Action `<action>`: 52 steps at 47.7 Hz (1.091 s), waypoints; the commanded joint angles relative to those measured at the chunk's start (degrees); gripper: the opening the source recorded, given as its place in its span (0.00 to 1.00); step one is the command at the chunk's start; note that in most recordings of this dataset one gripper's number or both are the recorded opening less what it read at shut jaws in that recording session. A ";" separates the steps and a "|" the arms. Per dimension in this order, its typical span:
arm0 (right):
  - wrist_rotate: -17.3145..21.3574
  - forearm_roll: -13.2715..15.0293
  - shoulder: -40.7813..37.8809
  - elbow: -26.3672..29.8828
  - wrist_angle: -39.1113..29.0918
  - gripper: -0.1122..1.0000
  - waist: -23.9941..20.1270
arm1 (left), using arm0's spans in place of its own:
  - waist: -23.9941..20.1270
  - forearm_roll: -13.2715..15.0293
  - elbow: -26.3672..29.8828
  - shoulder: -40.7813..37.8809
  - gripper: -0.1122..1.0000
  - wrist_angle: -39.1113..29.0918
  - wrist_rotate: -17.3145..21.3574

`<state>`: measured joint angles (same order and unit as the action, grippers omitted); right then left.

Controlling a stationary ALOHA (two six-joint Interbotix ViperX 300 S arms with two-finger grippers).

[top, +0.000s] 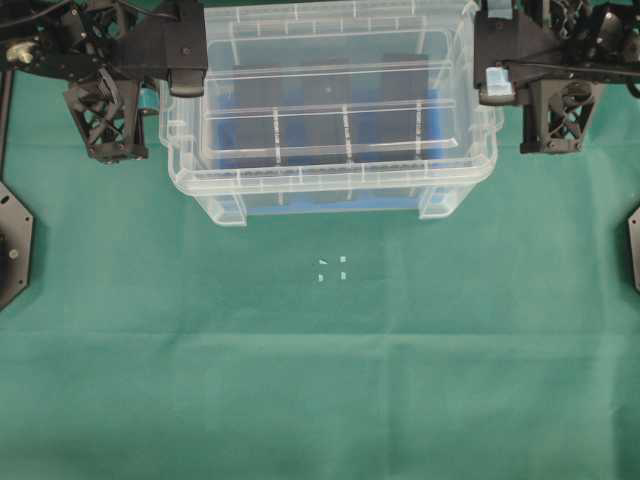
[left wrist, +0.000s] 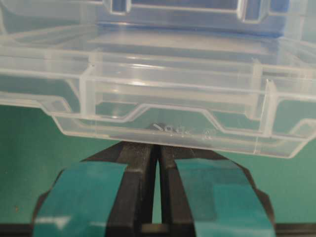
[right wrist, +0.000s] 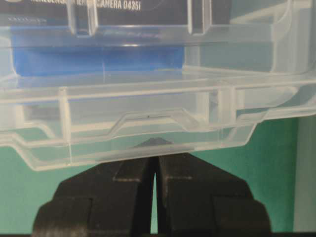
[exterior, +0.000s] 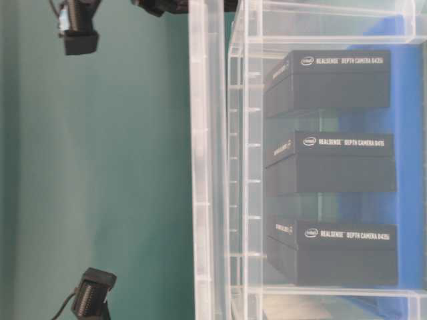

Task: Clamp the lid of the box with both arms, then lift and open it.
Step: 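Close both grippers on the lid's end rims, clamping it from both sides, then lift the clamped lid off the box and pull it toward the front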

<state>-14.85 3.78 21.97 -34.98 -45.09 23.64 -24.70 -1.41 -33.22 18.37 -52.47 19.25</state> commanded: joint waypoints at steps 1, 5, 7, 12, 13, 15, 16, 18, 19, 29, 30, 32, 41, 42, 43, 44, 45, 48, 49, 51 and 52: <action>0.88 -0.35 1.23 3.96 0.00 0.10 -2.46 | 1.58 0.53 3.78 0.88 0.11 0.26 -0.44; 0.88 -0.35 1.49 4.66 -0.88 0.10 -2.72 | 1.85 0.53 4.48 0.88 0.11 -0.26 -0.35; 0.88 -0.35 1.58 4.83 -1.23 0.10 -2.72 | 1.93 0.53 4.92 0.88 0.11 -0.70 -0.44; 0.88 -0.35 1.58 5.19 -2.02 0.10 -2.81 | 2.11 0.53 5.71 0.88 0.11 -1.67 -0.35; 0.88 -0.35 1.58 5.19 -2.02 0.10 -2.81 | 2.11 0.53 5.71 0.88 0.11 -1.76 -0.35; 0.97 -0.35 1.67 5.19 -2.02 0.10 -2.81 | 2.11 0.53 5.89 0.88 0.11 -2.02 -0.44; 0.97 -0.35 1.58 5.19 -2.02 0.10 -2.81 | 2.11 0.53 5.89 0.88 0.11 -2.11 -0.44; 0.97 -0.35 1.58 5.19 -2.11 0.10 -2.81 | 2.11 0.53 5.89 0.88 0.11 -2.20 -0.44; 0.97 -0.35 1.58 5.19 -2.20 0.10 -2.90 | 2.11 0.53 5.80 0.97 0.11 -2.20 -0.44; 1.32 -0.35 1.58 5.19 -3.08 0.10 -3.60 | 2.72 0.53 5.80 1.76 0.11 -2.81 -0.70; 1.49 -0.35 1.58 5.19 -3.16 0.10 -3.69 | 2.81 0.53 5.80 1.93 0.11 -2.99 -0.88; 1.85 -0.35 1.58 5.19 -3.34 0.10 -3.87 | 3.08 0.53 5.80 2.20 0.11 -3.16 -1.23; 3.52 -0.26 1.67 5.19 -4.39 0.10 -4.57 | 3.96 0.53 5.27 3.16 0.11 -4.22 -2.64; 3.69 -0.26 1.67 5.19 -4.57 0.10 -4.83 | 4.13 0.53 5.27 3.25 0.11 -4.39 -2.81; 3.78 -0.26 1.67 5.19 -4.57 0.10 -5.01 | 4.39 0.53 5.19 3.34 0.11 -4.57 -2.99; 3.96 -0.26 1.67 5.19 -4.66 0.10 -5.19 | 4.57 0.53 5.19 3.52 0.11 -4.75 -3.25; 4.13 -0.26 1.67 5.19 -4.75 0.10 -5.45 | 4.83 0.53 5.10 3.52 0.11 -4.83 -3.52; 4.57 -0.26 1.76 5.19 -4.83 0.10 -6.15 | 5.62 0.53 5.01 3.87 0.11 -5.01 -4.57; 4.75 -0.26 1.76 5.19 -4.92 0.10 -6.50 | 5.98 0.53 4.92 3.87 0.11 -5.01 -5.01; 5.10 -0.18 1.85 5.19 -5.01 0.10 -7.03 | 6.86 0.53 4.75 4.04 0.11 -5.10 -5.98; 5.36 -0.18 1.85 5.19 -5.10 0.10 -7.21 | 7.21 0.53 4.66 4.13 0.11 -5.10 -6.42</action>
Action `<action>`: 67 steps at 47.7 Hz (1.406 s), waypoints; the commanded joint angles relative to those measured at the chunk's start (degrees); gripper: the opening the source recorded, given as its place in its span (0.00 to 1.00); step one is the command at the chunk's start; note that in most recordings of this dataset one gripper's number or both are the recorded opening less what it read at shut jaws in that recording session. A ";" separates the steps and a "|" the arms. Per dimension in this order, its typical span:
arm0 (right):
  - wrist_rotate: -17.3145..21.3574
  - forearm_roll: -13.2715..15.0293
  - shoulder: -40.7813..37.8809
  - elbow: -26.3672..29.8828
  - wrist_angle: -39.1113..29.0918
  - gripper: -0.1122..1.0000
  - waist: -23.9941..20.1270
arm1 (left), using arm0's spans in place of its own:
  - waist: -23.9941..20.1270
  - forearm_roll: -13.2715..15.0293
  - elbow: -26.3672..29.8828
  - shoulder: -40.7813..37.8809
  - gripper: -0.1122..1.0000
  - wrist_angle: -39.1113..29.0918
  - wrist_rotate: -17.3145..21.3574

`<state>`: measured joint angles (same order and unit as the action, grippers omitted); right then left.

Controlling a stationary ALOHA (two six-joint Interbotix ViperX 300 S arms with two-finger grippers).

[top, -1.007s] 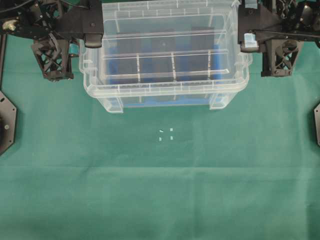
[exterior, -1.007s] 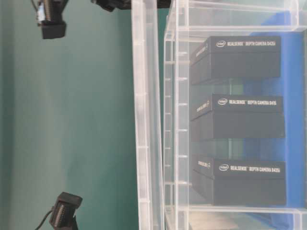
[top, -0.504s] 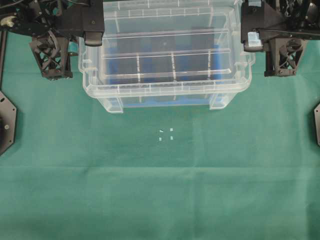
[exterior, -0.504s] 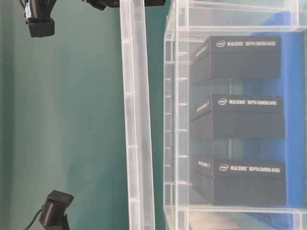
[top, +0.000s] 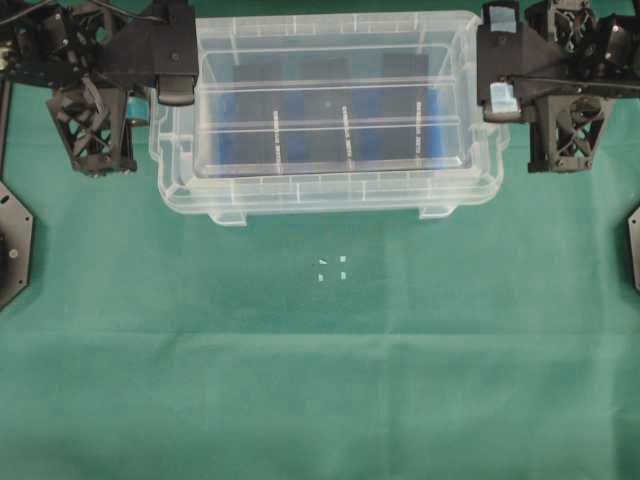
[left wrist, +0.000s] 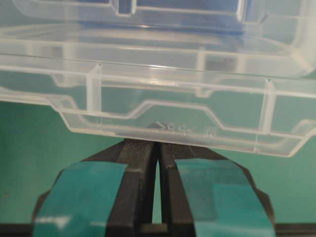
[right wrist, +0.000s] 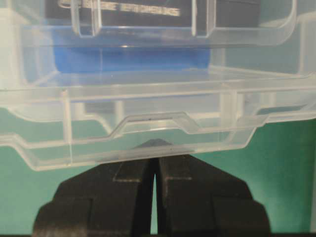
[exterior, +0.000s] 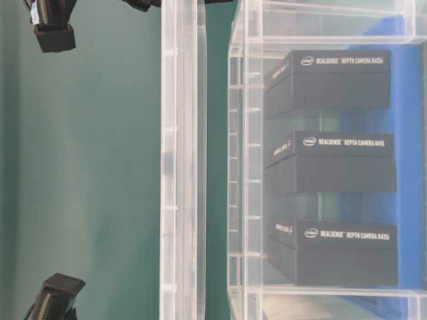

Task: Clamp the lid of the box with both arms, then lift and open it.
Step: 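Lift the clamped lid off the box and pull it toward the front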

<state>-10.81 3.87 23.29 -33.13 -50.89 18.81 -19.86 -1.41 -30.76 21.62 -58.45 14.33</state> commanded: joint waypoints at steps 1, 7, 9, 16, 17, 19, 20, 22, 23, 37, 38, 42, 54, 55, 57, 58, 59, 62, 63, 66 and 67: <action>1.58 -0.26 0.62 3.34 0.62 0.10 -2.72 | 2.81 0.44 2.11 0.97 0.11 0.79 -1.93; 3.34 -0.18 0.70 3.34 -0.09 0.10 -4.83 | 5.19 0.44 1.67 1.41 0.11 0.26 -4.22; 3.96 0.00 0.79 3.43 -0.26 0.10 -5.54 | 5.80 0.44 1.58 1.41 0.11 0.26 -5.01; 6.59 0.62 0.88 3.34 -0.35 0.10 -8.79 | 8.26 0.35 1.41 1.41 0.11 0.26 -7.73; 6.94 0.70 0.88 3.34 -0.35 0.10 -9.23 | 8.61 0.26 1.41 1.41 0.11 0.26 -8.09; 7.91 1.23 0.88 3.25 -0.44 0.10 -10.37 | 9.32 0.35 1.41 1.41 0.11 0.26 -8.79; 8.35 1.41 0.88 3.25 -0.44 0.10 -10.90 | 9.67 0.35 1.41 1.41 0.11 0.26 -9.14; 9.23 2.02 0.88 3.34 -0.62 0.10 -11.95 | 10.37 0.26 1.41 1.41 0.11 0.26 -9.76; 9.76 2.20 0.88 3.34 -0.70 0.10 -12.48 | 10.90 0.26 1.32 1.41 0.11 0.18 -10.28; 20.21 8.17 0.70 3.34 -2.99 0.10 -20.65 | 17.23 0.09 1.41 0.97 0.11 0.26 -16.35; 21.01 8.70 0.70 3.34 -3.25 0.10 -21.18 | 17.67 0.09 1.41 1.05 0.11 0.26 -16.70; 24.35 10.72 0.53 3.43 -4.39 0.10 -23.99 | 19.34 0.09 1.32 0.88 0.11 0.26 -18.28; 33.57 14.50 -0.79 3.96 -6.59 0.10 -31.38 | 24.70 0.09 1.41 0.53 0.11 0.53 -23.20; 34.19 14.77 -0.97 4.13 -6.77 0.10 -31.90 | 25.14 0.00 1.41 0.44 0.11 0.53 -23.64; 35.33 15.21 -1.49 4.48 -7.21 0.10 -32.96 | 26.02 -0.09 1.49 0.35 0.11 0.53 -24.52; 35.77 15.38 -1.67 4.66 -7.38 0.10 -33.49 | 26.46 -0.18 1.49 0.26 0.11 0.53 -24.87; 36.30 15.56 -1.93 4.83 -7.56 0.10 -33.93 | 27.16 -0.26 1.58 0.18 0.11 0.53 -25.40; 37.71 15.82 -2.64 5.36 -8.17 0.10 -35.33 | 28.39 -0.35 1.67 0.09 0.11 0.53 -26.10; 38.14 16.00 -2.90 5.45 -8.35 0.10 -35.68 | 28.83 -0.35 1.67 0.00 0.11 0.62 -26.37; 39.29 16.35 -3.52 6.06 -8.96 0.10 -36.83 | 29.79 -0.35 1.76 -0.18 0.11 0.62 -26.89; 39.73 16.61 -3.96 6.24 -9.23 0.10 -37.35 | 30.15 -0.35 1.76 -0.26 0.11 0.62 -27.25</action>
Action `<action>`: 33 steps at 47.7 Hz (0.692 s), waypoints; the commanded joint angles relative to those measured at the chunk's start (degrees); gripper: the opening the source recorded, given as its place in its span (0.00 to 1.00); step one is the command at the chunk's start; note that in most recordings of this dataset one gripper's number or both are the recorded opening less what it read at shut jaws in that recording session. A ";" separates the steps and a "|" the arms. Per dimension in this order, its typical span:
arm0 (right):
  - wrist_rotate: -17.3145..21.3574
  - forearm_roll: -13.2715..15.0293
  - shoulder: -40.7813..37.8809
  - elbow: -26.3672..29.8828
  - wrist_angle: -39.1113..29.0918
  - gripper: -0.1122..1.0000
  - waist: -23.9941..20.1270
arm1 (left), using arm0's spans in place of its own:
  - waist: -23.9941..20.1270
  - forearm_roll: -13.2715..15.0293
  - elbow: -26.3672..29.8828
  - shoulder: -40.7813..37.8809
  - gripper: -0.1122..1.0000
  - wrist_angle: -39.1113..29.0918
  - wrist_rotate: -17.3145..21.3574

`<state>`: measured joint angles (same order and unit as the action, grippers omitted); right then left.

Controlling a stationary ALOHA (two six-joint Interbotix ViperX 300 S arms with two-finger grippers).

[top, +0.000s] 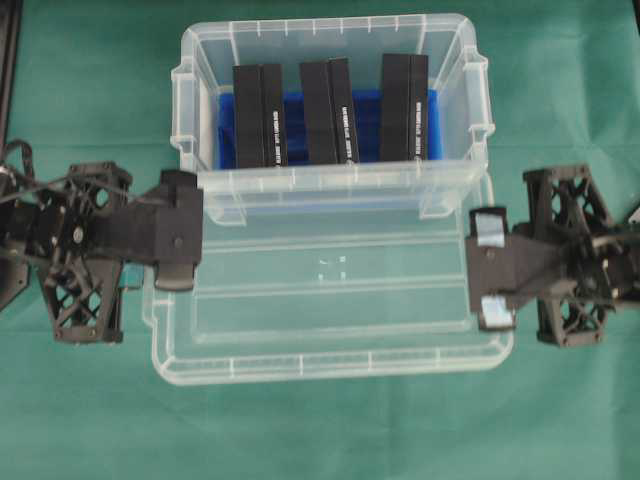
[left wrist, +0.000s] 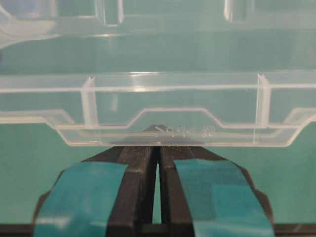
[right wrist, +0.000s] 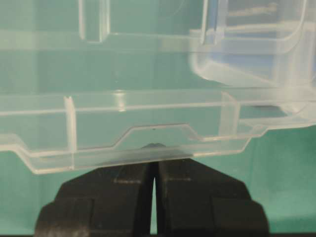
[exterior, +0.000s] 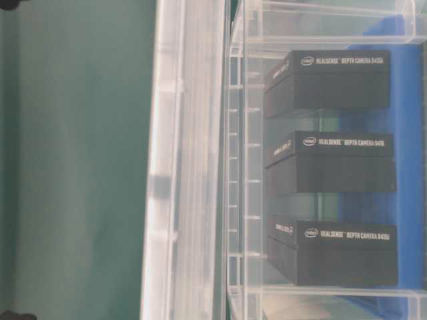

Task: Clamp the lid of the box with both arms, then lift and open it.
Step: 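Lift the clamped lid off the box and pull it toward the front, then lower the lid onto the table in front of the box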

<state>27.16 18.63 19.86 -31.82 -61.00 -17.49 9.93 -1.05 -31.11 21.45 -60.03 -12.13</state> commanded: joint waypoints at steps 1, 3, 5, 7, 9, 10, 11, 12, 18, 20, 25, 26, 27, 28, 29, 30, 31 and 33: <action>2.20 1.93 -0.70 5.10 0.62 0.10 -1.32 | 0.62 -0.70 2.20 -0.18 0.11 2.20 -1.05; 2.72 2.20 -1.05 5.45 0.35 0.10 -1.76 | 1.14 -0.70 2.20 -0.35 0.11 2.20 -1.67; 3.08 2.29 -1.32 5.71 0.00 0.10 -2.20 | 1.58 -0.88 2.37 -0.53 0.11 2.20 -2.20; 3.43 2.37 -1.58 5.89 -0.18 0.10 -2.37 | 2.11 -1.14 2.37 -0.70 0.11 2.20 -2.72; 3.69 2.37 -1.76 5.98 -0.35 0.10 -2.55 | 2.37 -1.23 2.37 -0.79 0.11 2.20 -2.90; 3.96 2.37 -1.76 6.06 -0.35 0.10 -2.55 | 2.46 -1.14 2.37 -0.79 0.11 2.20 -2.90; 4.13 2.46 -1.85 5.98 -0.35 0.10 -2.55 | 2.55 -1.23 2.37 -0.88 0.11 2.20 -2.90; 4.22 2.46 -1.85 5.98 -0.35 0.10 -2.55 | 2.55 -1.23 2.37 -0.97 0.11 2.20 -2.90; 4.48 2.37 -1.85 6.06 -0.26 0.10 -2.72 | 2.55 -1.23 2.46 -1.23 0.11 2.20 -2.90; 4.48 2.37 -1.93 6.06 -0.18 0.10 -2.99 | 2.64 -1.23 2.55 -1.41 0.11 2.20 -2.99; 4.57 2.46 -2.29 5.98 -0.09 0.10 -3.43 | 2.81 -1.23 2.90 -1.93 0.11 2.20 -2.99; 4.57 2.37 -2.37 6.06 -0.09 0.10 -3.52 | 2.72 -1.23 2.99 -2.11 0.11 2.29 -2.99; 4.57 2.37 -2.55 6.06 -0.09 0.10 -3.52 | 2.72 -1.23 2.90 -2.29 0.11 2.29 -2.99; 4.57 2.37 -2.64 5.98 -0.09 0.10 -3.52 | 2.72 -1.32 2.99 -2.37 0.11 2.37 -2.99; 4.57 2.37 -2.81 5.98 -0.09 0.10 -3.52 | 2.72 -1.32 2.90 -2.55 0.11 2.55 -2.99; 4.57 2.37 -3.08 5.89 0.09 0.10 -3.52 | 2.72 -1.41 2.81 -2.72 0.11 2.81 -2.90; 4.57 2.37 -3.16 5.80 0.26 0.10 -3.52 | 2.72 -1.49 2.81 -2.81 0.11 3.08 -2.90; 4.57 2.46 -3.60 5.63 0.79 0.10 -3.52 | 2.81 -1.49 2.55 -3.16 0.11 3.87 -2.90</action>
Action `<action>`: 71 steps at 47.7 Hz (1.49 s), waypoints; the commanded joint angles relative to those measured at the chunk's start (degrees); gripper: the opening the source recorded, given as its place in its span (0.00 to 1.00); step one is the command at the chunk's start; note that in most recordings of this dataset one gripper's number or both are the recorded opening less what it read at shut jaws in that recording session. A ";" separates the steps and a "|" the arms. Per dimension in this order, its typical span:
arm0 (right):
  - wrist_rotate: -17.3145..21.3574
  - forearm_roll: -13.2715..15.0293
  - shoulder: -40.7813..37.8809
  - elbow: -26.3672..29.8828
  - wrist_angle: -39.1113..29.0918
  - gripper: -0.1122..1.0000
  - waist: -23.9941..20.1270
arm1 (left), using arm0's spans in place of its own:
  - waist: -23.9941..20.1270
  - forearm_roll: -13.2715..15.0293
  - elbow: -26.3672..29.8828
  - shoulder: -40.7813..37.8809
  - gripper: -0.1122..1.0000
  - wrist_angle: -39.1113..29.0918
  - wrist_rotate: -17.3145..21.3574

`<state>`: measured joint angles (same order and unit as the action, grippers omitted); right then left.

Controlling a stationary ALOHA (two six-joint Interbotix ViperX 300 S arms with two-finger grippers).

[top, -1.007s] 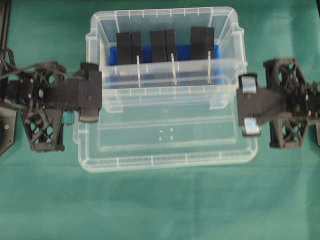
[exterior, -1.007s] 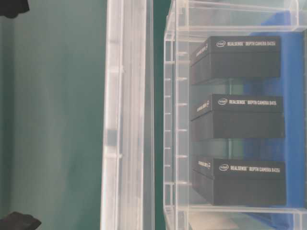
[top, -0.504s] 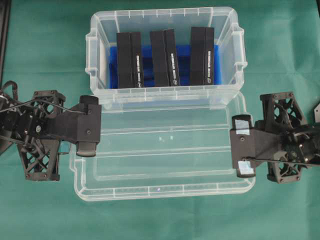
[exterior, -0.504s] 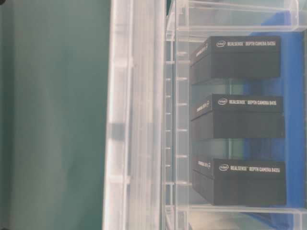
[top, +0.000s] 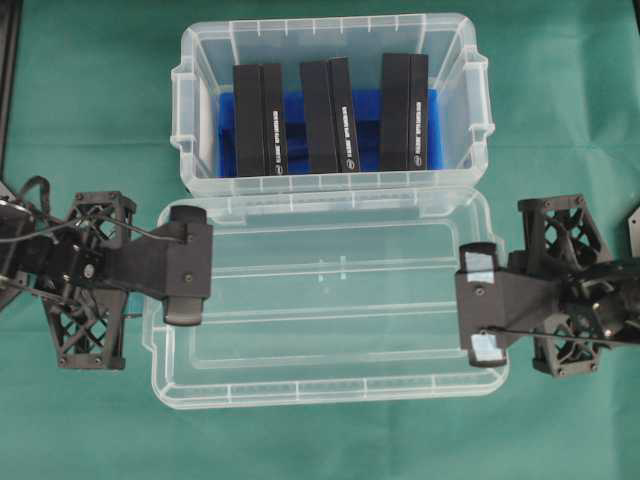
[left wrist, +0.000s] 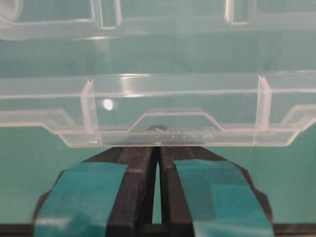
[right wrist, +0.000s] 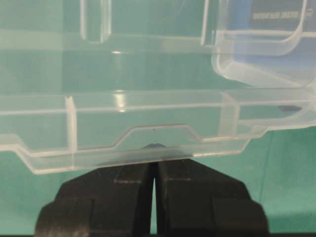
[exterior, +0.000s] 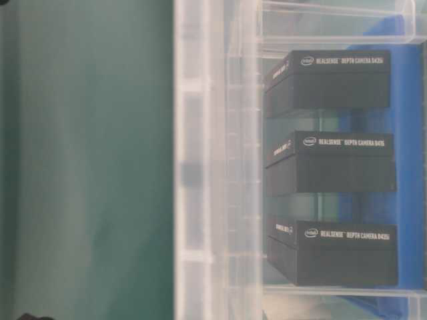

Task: Clamp the lid of the box with both arms, then lift and open it.
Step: 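Lower the lid onto the table in front of the box, then open both grippers and withdraw them sideways from the lid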

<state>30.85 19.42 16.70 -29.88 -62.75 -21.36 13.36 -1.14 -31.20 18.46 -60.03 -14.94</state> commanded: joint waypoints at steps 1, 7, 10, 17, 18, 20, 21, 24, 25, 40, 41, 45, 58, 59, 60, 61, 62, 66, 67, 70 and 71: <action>0.88 1.58 -0.53 3.60 2.90 0.10 0.35 | -0.62 -1.41 2.55 -0.35 0.11 4.31 -0.09; 1.58 1.49 -2.11 3.16 5.10 0.10 0.18 | 0.53 -1.32 1.85 -2.20 0.11 7.38 -0.18; 2.81 1.49 -3.16 2.72 5.89 0.10 -0.09 | 1.32 -1.32 1.67 -3.25 0.11 8.53 -0.18; 5.98 1.49 -5.27 1.41 8.26 0.10 -0.53 | 2.72 -1.32 0.79 -5.54 0.11 11.43 -0.35; 6.50 1.58 -5.54 1.14 8.79 0.10 -0.62 | 2.81 -1.32 0.53 -5.71 0.11 12.04 -0.35; 7.38 1.58 -6.15 0.44 10.11 0.10 -0.79 | 2.90 -1.32 -0.26 -6.06 0.11 13.27 -0.35; 7.73 1.49 -6.42 0.00 10.81 0.10 -0.88 | 2.90 -1.32 -0.70 -6.24 0.11 13.97 -0.35; 8.96 1.49 -7.21 -1.58 13.62 0.10 -0.88 | 2.90 -1.14 -2.29 -6.68 0.11 16.52 -0.35; 9.32 1.49 -7.47 -2.02 14.50 0.10 -0.88 | 2.90 -1.14 -2.90 -6.77 0.11 17.40 -0.35; 12.48 1.58 -10.11 -7.73 25.58 0.10 -0.88 | 2.64 -0.97 -9.32 -9.23 0.11 25.84 -2.20; 12.48 1.58 -10.28 -7.91 26.02 0.10 -0.88 | 2.64 -0.97 -9.49 -9.32 0.11 26.10 -2.29; 12.48 1.58 -10.55 -8.09 27.07 0.10 -0.88 | 2.64 -0.97 -10.02 -9.40 0.11 27.51 -2.46; 12.48 1.58 -10.46 -8.17 26.10 0.10 -0.88 | 2.64 -0.97 -10.72 -9.32 0.11 29.18 -2.46; 12.48 1.58 -10.46 -8.17 25.84 0.10 -0.88 | 2.64 -0.97 -10.81 -9.23 0.11 29.09 -2.46; 12.48 1.58 -10.37 -8.26 25.49 0.10 -0.88 | 2.55 -0.97 -10.90 -9.23 0.11 29.09 -2.46; 12.48 1.49 -10.37 -8.44 25.22 0.10 -0.88 | 2.64 -0.97 -11.07 -9.14 0.11 29.09 -2.46; 12.48 1.41 -10.28 -8.53 24.87 0.10 -0.88 | 2.64 -0.97 -11.25 -9.05 0.11 29.00 -2.46; 12.57 0.97 -9.40 -9.58 23.64 0.10 -1.05 | 2.99 -0.97 -12.39 -8.26 0.11 29.00 -2.46; 12.57 0.88 -9.23 -9.84 23.47 0.10 -1.23 | 3.16 -0.88 -12.83 -7.91 0.11 29.00 -2.46; 12.57 0.79 -8.35 -10.81 22.94 0.10 -1.67 | 3.69 -0.79 -14.24 -6.86 0.11 28.92 -2.55; 12.57 0.79 -8.00 -11.16 22.85 0.10 -1.85 | 3.87 -0.62 -14.77 -6.42 0.11 29.00 -2.64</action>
<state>43.24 19.51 6.15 -41.66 -40.25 -23.20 17.14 -1.32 -46.05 9.14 -33.49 -17.40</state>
